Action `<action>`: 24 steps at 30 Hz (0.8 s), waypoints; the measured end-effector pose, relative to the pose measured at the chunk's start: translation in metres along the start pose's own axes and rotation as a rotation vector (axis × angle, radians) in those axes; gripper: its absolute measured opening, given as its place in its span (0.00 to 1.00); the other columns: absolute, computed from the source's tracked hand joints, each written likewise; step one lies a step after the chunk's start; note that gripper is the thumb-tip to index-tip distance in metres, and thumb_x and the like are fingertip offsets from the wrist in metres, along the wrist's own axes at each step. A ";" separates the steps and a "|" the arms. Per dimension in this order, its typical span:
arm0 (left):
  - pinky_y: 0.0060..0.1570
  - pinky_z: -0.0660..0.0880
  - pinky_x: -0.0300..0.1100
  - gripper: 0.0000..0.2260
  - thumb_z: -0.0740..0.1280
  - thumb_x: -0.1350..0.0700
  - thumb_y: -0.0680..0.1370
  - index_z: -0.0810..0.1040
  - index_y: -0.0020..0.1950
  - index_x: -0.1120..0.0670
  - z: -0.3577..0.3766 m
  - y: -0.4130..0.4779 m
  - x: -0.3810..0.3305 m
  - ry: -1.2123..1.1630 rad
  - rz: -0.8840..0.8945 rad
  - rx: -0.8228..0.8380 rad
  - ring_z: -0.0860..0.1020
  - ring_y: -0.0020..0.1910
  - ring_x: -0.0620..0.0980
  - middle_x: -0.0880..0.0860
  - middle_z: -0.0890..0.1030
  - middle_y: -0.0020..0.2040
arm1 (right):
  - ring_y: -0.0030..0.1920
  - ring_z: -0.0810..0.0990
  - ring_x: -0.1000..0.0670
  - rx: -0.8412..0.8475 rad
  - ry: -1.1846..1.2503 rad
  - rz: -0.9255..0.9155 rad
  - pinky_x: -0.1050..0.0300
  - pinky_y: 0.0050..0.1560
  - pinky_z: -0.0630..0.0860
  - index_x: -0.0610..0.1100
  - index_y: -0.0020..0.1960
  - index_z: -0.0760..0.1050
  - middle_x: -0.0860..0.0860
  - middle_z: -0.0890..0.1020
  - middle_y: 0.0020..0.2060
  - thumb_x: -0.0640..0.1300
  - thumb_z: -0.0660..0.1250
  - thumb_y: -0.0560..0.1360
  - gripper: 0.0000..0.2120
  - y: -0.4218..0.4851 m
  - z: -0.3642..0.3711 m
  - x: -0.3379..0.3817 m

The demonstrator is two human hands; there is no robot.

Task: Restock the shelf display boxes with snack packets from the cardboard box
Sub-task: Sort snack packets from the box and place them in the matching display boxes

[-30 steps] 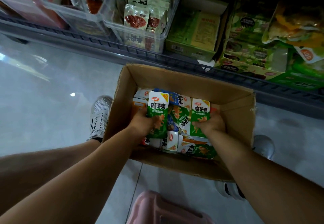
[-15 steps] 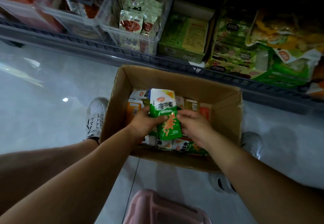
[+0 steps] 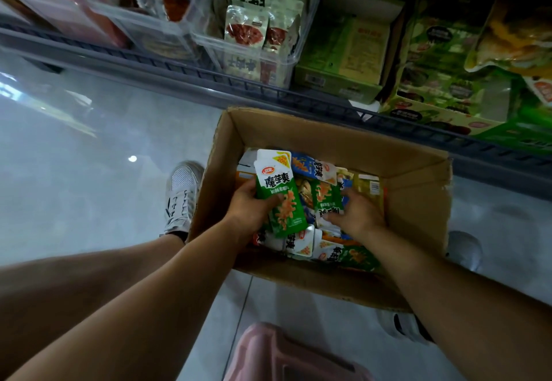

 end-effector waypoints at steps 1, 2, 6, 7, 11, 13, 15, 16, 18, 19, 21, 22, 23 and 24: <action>0.59 0.80 0.53 0.14 0.74 0.65 0.77 0.80 0.60 0.53 0.001 0.000 0.001 0.000 -0.001 0.008 0.84 0.54 0.52 0.53 0.85 0.57 | 0.61 0.78 0.41 0.002 -0.017 0.032 0.50 0.57 0.77 0.45 0.71 0.69 0.43 0.77 0.65 0.57 0.78 0.69 0.36 0.000 0.002 -0.004; 0.59 0.80 0.54 0.14 0.74 0.64 0.77 0.80 0.61 0.53 0.001 0.000 0.001 -0.002 -0.004 0.020 0.84 0.55 0.52 0.52 0.85 0.57 | 0.60 0.78 0.41 -0.013 -0.027 0.053 0.50 0.55 0.77 0.44 0.69 0.70 0.43 0.78 0.63 0.58 0.79 0.68 0.36 0.000 0.003 -0.007; 0.59 0.81 0.54 0.15 0.74 0.63 0.77 0.81 0.62 0.53 0.000 -0.002 0.000 -0.033 0.009 0.061 0.85 0.56 0.53 0.52 0.86 0.57 | 0.55 0.79 0.43 -0.018 -0.020 0.088 0.51 0.52 0.77 0.44 0.58 0.76 0.45 0.80 0.56 0.58 0.79 0.68 0.27 0.000 0.007 -0.010; 0.58 0.81 0.53 0.15 0.74 0.63 0.77 0.81 0.63 0.54 0.001 -0.003 -0.001 -0.038 0.024 0.071 0.85 0.56 0.53 0.52 0.86 0.57 | 0.52 0.79 0.43 -0.010 0.007 0.099 0.50 0.52 0.78 0.45 0.54 0.77 0.46 0.81 0.53 0.56 0.79 0.68 0.22 0.000 0.007 -0.009; 0.56 0.81 0.51 0.15 0.73 0.63 0.77 0.81 0.62 0.52 0.000 -0.007 -0.004 -0.038 0.059 0.113 0.85 0.55 0.50 0.50 0.87 0.55 | 0.47 0.78 0.44 0.002 0.144 0.126 0.51 0.47 0.75 0.46 0.42 0.72 0.47 0.79 0.43 0.50 0.78 0.71 0.15 0.004 0.008 -0.007; 0.57 0.81 0.52 0.15 0.73 0.64 0.77 0.80 0.62 0.53 -0.001 -0.009 -0.006 -0.039 0.068 0.127 0.85 0.56 0.51 0.51 0.87 0.56 | 0.46 0.78 0.44 -0.003 0.253 0.121 0.54 0.42 0.73 0.45 0.42 0.72 0.47 0.77 0.40 0.45 0.77 0.72 0.14 0.005 0.006 -0.006; 0.56 0.82 0.51 0.14 0.73 0.64 0.77 0.80 0.62 0.53 -0.001 -0.011 -0.008 -0.032 0.078 0.138 0.85 0.56 0.50 0.52 0.86 0.57 | 0.43 0.78 0.46 -0.042 0.414 0.104 0.57 0.39 0.72 0.44 0.45 0.72 0.45 0.79 0.42 0.41 0.76 0.73 0.12 0.001 -0.002 -0.003; 0.56 0.82 0.50 0.14 0.73 0.63 0.78 0.79 0.61 0.52 -0.002 -0.012 -0.009 -0.026 0.081 0.141 0.85 0.56 0.50 0.52 0.86 0.57 | 0.43 0.78 0.47 -0.072 0.496 0.087 0.58 0.38 0.72 0.44 0.47 0.73 0.44 0.80 0.44 0.40 0.75 0.75 0.10 -0.004 -0.010 -0.001; 0.57 0.82 0.51 0.15 0.74 0.62 0.77 0.78 0.62 0.53 -0.002 -0.014 -0.011 -0.021 0.089 0.139 0.85 0.57 0.51 0.52 0.86 0.58 | 0.45 0.79 0.48 -0.115 0.617 0.040 0.57 0.39 0.74 0.47 0.50 0.74 0.46 0.80 0.49 0.42 0.72 0.78 0.06 -0.014 -0.028 0.002; 0.56 0.82 0.51 0.15 0.74 0.62 0.78 0.78 0.63 0.53 -0.002 -0.015 -0.013 -0.019 0.096 0.138 0.85 0.57 0.51 0.52 0.86 0.58 | 0.48 0.80 0.48 -0.127 0.639 0.010 0.56 0.40 0.75 0.49 0.50 0.75 0.48 0.81 0.51 0.44 0.71 0.78 0.05 -0.020 -0.039 0.002; 0.50 0.83 0.43 0.15 0.72 0.61 0.79 0.77 0.64 0.53 -0.002 -0.019 -0.019 -0.008 0.118 0.126 0.85 0.55 0.49 0.51 0.85 0.58 | 0.52 0.81 0.49 -0.151 0.602 -0.063 0.55 0.44 0.77 0.52 0.51 0.77 0.50 0.82 0.54 0.46 0.71 0.78 0.04 -0.031 -0.062 0.003; 0.46 0.83 0.40 0.15 0.72 0.60 0.79 0.76 0.65 0.52 -0.003 -0.022 -0.022 -0.003 0.128 0.118 0.85 0.54 0.47 0.50 0.85 0.57 | 0.52 0.81 0.50 -0.170 0.583 -0.094 0.56 0.47 0.77 0.51 0.52 0.78 0.50 0.83 0.53 0.46 0.71 0.78 0.05 -0.035 -0.074 0.003; 0.43 0.82 0.38 0.15 0.71 0.59 0.80 0.75 0.66 0.50 -0.004 -0.025 -0.026 -0.006 0.133 0.114 0.84 0.53 0.45 0.48 0.84 0.57 | 0.51 0.82 0.51 -0.183 0.581 -0.119 0.58 0.46 0.78 0.50 0.54 0.79 0.50 0.84 0.53 0.46 0.72 0.78 0.06 -0.040 -0.086 0.004; 0.43 0.82 0.38 0.16 0.69 0.59 0.81 0.74 0.67 0.49 -0.004 -0.028 -0.030 -0.006 0.144 0.114 0.83 0.53 0.45 0.47 0.83 0.57 | 0.48 0.83 0.53 -0.180 0.579 -0.140 0.61 0.44 0.78 0.49 0.55 0.79 0.50 0.84 0.51 0.45 0.72 0.77 0.07 -0.044 -0.097 0.005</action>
Point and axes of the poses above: each hand's wrist, its own y-axis towards the middle knuckle, its own z-axis out of the palm, x = y × z, the point moved 2 cm from there along y, towards the middle knuckle
